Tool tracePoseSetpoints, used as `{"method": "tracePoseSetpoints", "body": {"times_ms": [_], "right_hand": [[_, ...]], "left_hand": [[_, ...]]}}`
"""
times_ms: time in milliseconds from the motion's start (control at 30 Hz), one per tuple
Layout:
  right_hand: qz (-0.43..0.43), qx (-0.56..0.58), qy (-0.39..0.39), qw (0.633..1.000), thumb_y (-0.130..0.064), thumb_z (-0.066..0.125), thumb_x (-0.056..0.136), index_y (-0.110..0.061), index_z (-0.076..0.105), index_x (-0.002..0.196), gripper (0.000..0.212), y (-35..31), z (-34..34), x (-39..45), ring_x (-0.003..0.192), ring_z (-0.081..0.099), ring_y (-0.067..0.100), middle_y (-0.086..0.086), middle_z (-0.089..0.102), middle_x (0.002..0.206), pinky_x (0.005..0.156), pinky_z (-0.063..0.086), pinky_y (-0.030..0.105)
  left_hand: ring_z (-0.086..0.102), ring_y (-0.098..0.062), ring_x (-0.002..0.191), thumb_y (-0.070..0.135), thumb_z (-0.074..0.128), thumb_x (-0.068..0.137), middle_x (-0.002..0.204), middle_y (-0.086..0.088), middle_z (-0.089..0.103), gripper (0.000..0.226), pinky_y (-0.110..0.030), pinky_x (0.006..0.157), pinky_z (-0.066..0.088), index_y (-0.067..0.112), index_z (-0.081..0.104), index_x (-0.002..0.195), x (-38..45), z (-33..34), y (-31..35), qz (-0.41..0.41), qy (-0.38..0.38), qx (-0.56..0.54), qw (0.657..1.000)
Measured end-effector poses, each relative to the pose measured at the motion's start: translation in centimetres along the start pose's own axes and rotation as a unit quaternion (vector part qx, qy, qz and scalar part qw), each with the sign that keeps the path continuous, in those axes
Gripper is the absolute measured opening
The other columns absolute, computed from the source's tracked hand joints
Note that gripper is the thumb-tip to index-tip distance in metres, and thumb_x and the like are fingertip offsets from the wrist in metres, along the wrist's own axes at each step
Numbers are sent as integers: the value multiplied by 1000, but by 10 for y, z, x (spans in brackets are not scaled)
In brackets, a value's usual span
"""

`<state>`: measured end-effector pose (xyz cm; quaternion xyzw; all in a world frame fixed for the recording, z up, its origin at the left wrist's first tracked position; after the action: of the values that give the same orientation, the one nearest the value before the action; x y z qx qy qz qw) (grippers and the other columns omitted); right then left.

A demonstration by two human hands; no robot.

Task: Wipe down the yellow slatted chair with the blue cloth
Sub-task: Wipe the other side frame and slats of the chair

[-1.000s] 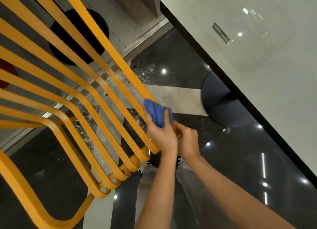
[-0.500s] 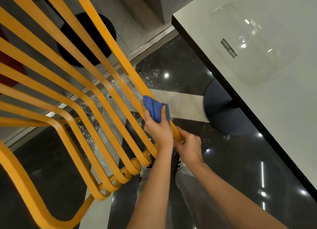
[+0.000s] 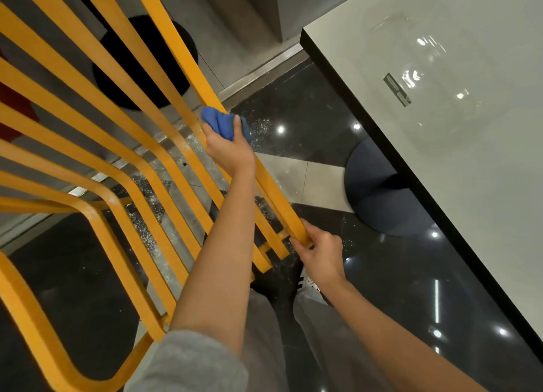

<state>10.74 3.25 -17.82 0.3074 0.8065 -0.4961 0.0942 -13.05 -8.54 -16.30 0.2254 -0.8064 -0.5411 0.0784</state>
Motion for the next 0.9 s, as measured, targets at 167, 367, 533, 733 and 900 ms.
{"method": "tracePoseSetpoints", "body": {"times_ms": [167,367,533,733,900], "right_hand": [[-2,-17,12,1000,-19,72,87,-19,58,133,47,0,0,1,93,68,5,-5,73,107,96,52,24],[-19,-24,2,1000,-17,70,89,-22,58,133,46,-1,0,2,71,67,-2,-6,73,86,67,51,9],[-9,-24,8,1000,-22,70,89,-21,58,134,47,5,4,2,82,68,2,-7,74,97,86,56,24],[-9,-32,14,999,-22,71,89,-22,59,132,45,-1,1,1,79,67,4,-7,72,92,83,54,20],[-2,-33,14,999,-23,70,89,-21,60,132,45,2,3,1,82,67,5,-6,74,93,87,54,23]], "left_hand": [[62,-24,91,26,71,89,108,-15,65,54,-10,71,45,-2,52,131,-50,-14,-14,-10,-54,-5,998],[63,-8,108,31,74,86,123,-1,64,70,-21,92,52,10,43,145,-155,-47,-35,-8,-132,-28,991],[60,2,77,26,77,84,95,0,65,44,-21,76,54,2,60,117,-94,-30,-26,-68,-51,-56,995],[67,-16,85,30,63,94,86,-3,70,25,-40,88,54,7,65,104,-131,-25,-79,-341,-143,-290,883],[67,-28,97,28,59,95,101,-12,69,43,-46,92,55,-2,58,126,-90,-13,-75,-363,-163,-355,846]]}}
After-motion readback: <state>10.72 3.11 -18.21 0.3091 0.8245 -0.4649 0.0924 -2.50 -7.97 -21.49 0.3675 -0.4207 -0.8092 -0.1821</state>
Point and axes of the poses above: each hand's wrist, its own x-axis towards the middle knuckle, its own z-axis out of the palm, y = z × x, the point moved 6 cm from there along x, towards the middle knuckle
